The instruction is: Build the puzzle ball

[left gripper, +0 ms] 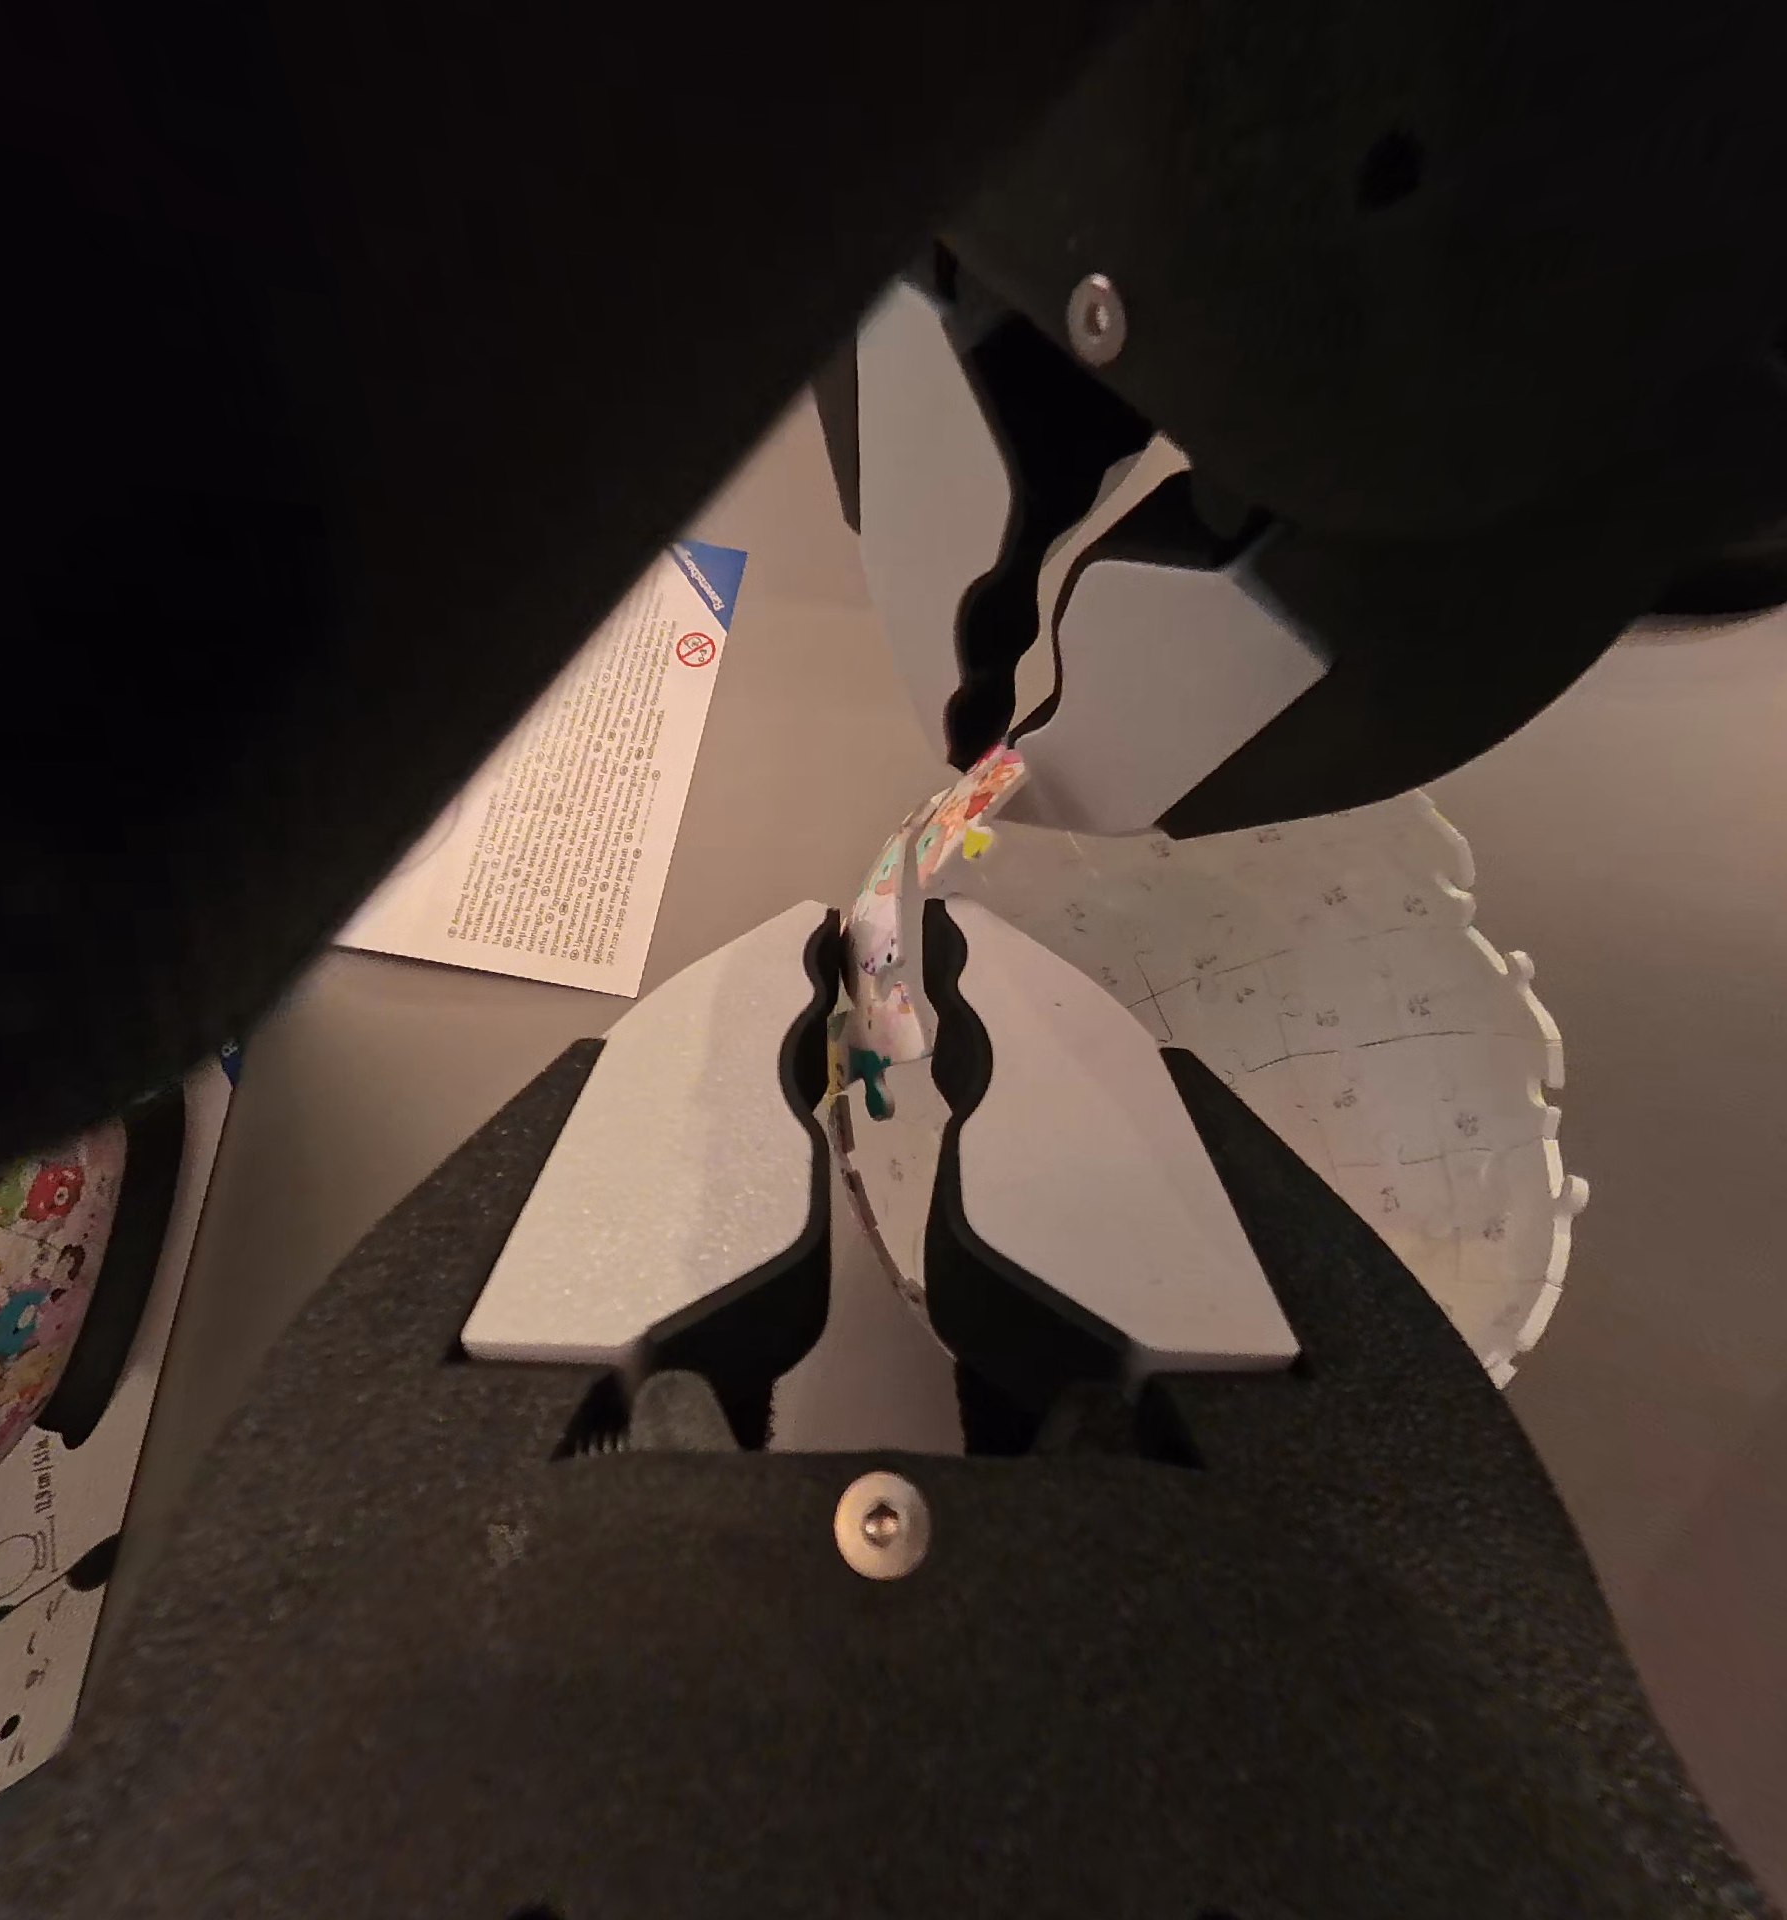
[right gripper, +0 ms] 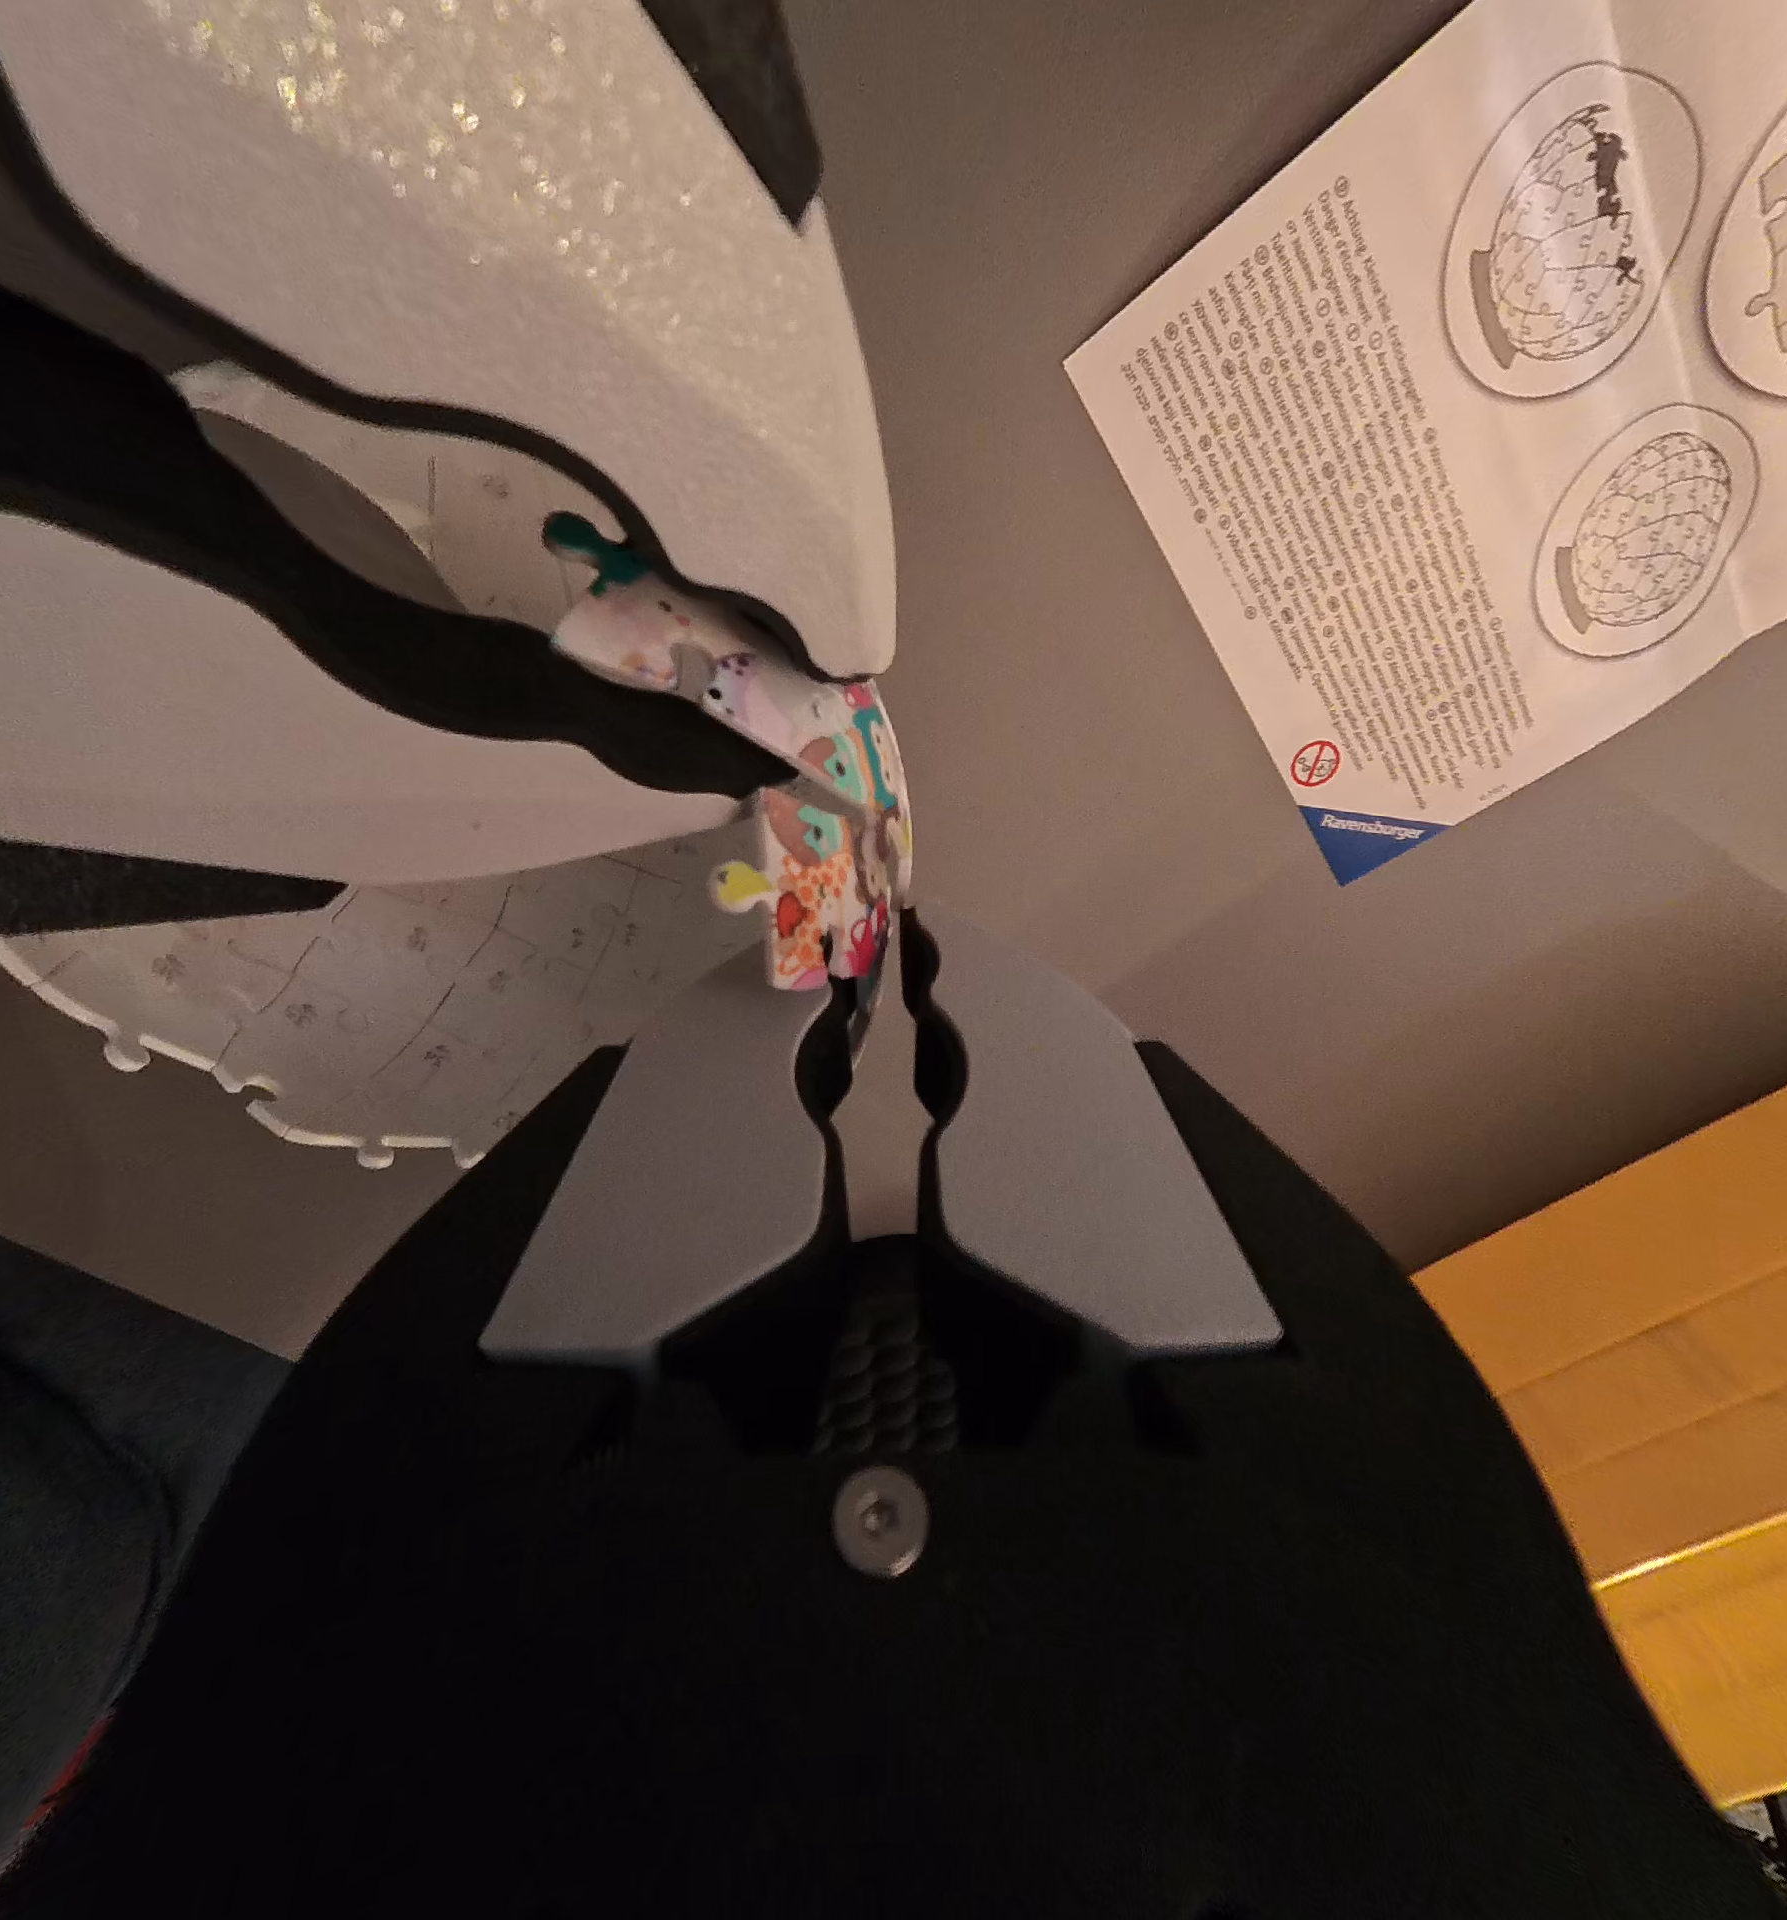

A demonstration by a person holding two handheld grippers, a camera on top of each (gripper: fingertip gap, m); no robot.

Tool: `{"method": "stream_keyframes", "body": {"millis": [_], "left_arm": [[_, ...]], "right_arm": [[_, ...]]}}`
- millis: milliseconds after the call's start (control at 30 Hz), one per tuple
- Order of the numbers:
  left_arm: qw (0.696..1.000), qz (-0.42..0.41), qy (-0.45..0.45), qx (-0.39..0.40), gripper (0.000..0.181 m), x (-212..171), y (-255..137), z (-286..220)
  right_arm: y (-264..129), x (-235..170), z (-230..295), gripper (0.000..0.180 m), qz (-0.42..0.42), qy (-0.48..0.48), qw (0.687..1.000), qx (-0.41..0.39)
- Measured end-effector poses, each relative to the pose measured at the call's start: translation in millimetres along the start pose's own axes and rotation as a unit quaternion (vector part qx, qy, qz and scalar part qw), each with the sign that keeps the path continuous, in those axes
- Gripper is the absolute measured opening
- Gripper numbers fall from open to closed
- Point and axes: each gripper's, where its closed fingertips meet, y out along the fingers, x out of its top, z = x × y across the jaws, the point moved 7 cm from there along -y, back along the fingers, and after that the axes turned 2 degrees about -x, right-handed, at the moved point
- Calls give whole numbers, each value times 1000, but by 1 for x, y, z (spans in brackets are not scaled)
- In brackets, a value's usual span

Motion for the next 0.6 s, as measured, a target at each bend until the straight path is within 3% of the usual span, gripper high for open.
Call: {"method": "stream_keyframes", "body": {"millis": [600], "left_arm": [[1000, 0, -6, -2, 14, 1, 2, -1]], "right_arm": [[1, -4, -1, 4, -3, 7, 1000, 5]]}}
